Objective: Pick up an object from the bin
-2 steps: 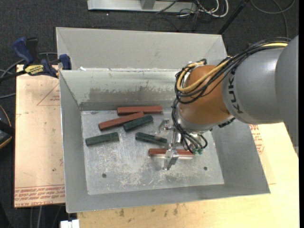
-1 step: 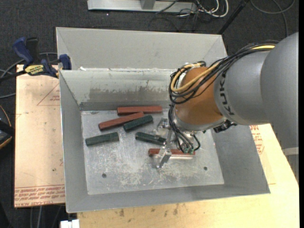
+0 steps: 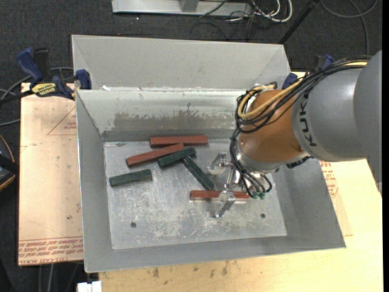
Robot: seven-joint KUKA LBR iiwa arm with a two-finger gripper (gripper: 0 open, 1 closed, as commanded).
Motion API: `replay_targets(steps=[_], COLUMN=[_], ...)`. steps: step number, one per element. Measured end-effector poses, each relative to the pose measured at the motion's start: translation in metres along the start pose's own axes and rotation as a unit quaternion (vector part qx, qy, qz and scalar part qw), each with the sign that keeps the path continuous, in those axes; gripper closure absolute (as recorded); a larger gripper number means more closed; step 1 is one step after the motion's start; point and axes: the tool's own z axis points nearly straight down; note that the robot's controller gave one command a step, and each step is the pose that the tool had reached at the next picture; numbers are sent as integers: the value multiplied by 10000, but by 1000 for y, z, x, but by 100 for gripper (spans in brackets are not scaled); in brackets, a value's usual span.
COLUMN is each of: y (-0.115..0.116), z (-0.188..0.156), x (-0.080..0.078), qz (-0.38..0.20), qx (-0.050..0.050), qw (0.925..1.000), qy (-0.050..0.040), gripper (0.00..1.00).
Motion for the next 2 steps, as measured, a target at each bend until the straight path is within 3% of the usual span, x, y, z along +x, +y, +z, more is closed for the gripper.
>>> replay_targets(steps=[1, 2], y=[8, -38], z=[2, -1], x=[-11, -10], qz=[379, -615], qx=[59, -10], qw=[9992, 9981], qy=[83, 0], gripper=[0, 100])
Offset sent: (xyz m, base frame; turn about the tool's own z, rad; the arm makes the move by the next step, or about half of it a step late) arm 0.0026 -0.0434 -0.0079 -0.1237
